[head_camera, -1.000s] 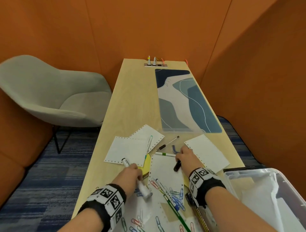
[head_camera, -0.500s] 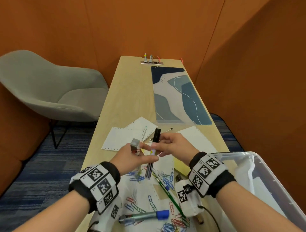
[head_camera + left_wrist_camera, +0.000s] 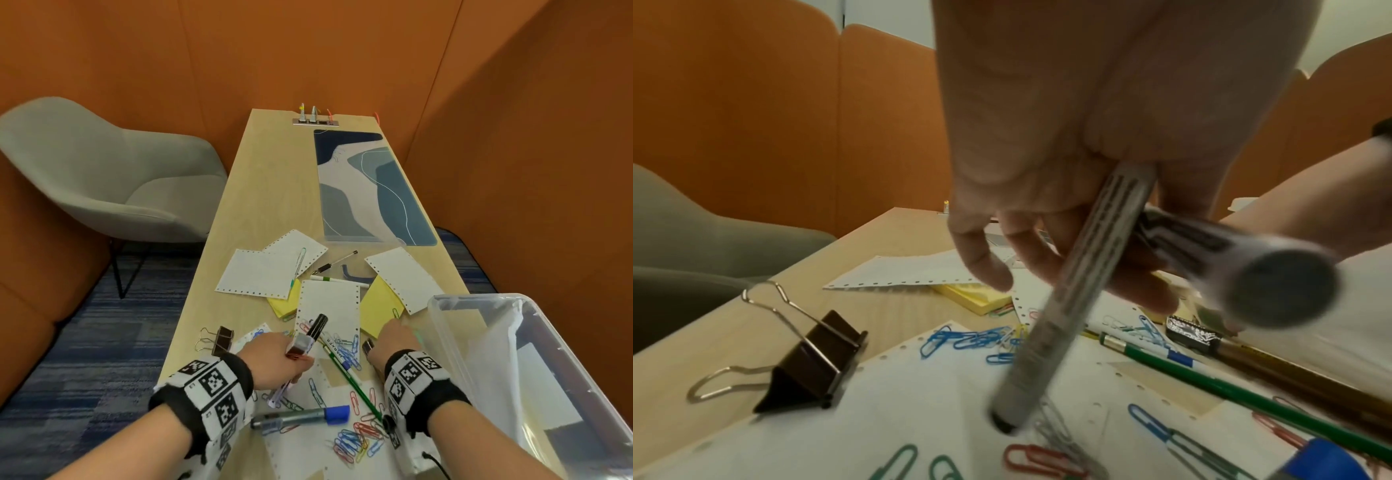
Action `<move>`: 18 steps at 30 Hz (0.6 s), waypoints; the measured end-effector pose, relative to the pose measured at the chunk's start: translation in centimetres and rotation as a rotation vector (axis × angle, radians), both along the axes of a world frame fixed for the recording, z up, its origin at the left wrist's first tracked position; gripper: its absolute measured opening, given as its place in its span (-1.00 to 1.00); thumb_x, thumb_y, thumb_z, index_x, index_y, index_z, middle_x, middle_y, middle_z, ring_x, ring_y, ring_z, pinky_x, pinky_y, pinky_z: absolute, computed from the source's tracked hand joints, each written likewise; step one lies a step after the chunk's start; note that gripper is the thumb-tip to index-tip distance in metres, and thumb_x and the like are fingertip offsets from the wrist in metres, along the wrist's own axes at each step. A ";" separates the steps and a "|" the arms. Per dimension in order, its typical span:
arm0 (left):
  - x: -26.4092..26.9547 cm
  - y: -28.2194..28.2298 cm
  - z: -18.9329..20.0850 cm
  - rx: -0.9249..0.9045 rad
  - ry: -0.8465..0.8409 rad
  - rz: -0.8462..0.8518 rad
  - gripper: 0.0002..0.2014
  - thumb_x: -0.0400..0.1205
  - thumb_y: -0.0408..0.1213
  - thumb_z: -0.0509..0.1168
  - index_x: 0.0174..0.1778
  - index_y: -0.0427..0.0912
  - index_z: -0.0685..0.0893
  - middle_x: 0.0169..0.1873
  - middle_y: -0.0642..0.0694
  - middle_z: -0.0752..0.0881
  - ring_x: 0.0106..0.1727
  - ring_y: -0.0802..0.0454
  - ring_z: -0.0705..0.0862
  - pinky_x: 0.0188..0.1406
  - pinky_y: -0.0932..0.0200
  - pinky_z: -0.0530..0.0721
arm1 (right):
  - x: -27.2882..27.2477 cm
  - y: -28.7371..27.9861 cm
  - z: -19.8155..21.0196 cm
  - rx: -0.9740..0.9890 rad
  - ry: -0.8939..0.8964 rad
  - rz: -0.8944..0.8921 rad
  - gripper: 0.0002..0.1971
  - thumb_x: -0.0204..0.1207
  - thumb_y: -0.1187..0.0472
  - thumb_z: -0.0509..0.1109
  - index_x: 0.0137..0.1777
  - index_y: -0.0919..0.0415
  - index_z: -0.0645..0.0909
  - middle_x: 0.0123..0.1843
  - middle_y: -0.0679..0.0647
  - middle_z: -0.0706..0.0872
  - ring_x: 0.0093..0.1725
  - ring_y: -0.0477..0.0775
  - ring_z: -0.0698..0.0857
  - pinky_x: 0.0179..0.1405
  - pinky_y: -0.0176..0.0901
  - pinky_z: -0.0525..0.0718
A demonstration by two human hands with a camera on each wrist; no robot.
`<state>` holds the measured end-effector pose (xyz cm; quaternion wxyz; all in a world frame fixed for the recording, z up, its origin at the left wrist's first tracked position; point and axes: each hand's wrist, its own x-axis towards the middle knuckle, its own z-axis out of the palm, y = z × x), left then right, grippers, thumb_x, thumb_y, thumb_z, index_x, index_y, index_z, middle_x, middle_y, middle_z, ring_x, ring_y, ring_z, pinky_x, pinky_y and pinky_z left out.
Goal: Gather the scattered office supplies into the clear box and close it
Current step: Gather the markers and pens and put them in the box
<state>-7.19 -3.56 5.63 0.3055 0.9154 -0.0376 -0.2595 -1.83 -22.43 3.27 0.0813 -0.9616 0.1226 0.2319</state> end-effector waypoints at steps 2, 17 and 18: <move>-0.2 -0.2 0.0 -0.013 0.046 -0.037 -0.72 0.66 -0.12 0.15 -0.40 0.00 0.47 -0.49 0.13 0.59 -0.34 0.10 0.59 -0.33 0.30 0.53 | -0.3 0.3 -0.5 -0.004 -0.024 -0.041 -0.43 0.52 0.21 0.32 0.46 0.36 0.23 0.47 0.28 0.40 0.45 0.20 0.46 0.39 -0.10 0.47; -2.1 -2.6 -4.0 0.528 0.099 -0.319 -0.70 0.47 -0.22 0.41 0.09 -0.20 0.64 0.07 -0.22 0.72 0.11 -0.15 0.72 0.01 0.09 0.65 | -2.4 1.5 -0.7 -0.050 0.014 0.062 -0.73 0.63 0.27 0.19 0.27 0.29 0.55 0.32 0.18 0.64 0.31 0.13 0.63 0.22 -0.13 0.61; -2.1 -2.6 -4.1 0.531 0.091 -0.321 -0.75 0.48 -0.22 0.39 0.06 -0.17 0.63 0.03 -0.23 0.71 0.11 -0.16 0.71 0.01 0.08 0.65 | -2.3 1.5 -0.5 -0.022 -0.010 0.064 -0.72 0.63 0.22 0.20 0.27 0.30 0.54 0.30 0.19 0.65 0.30 0.14 0.64 0.21 -0.13 0.62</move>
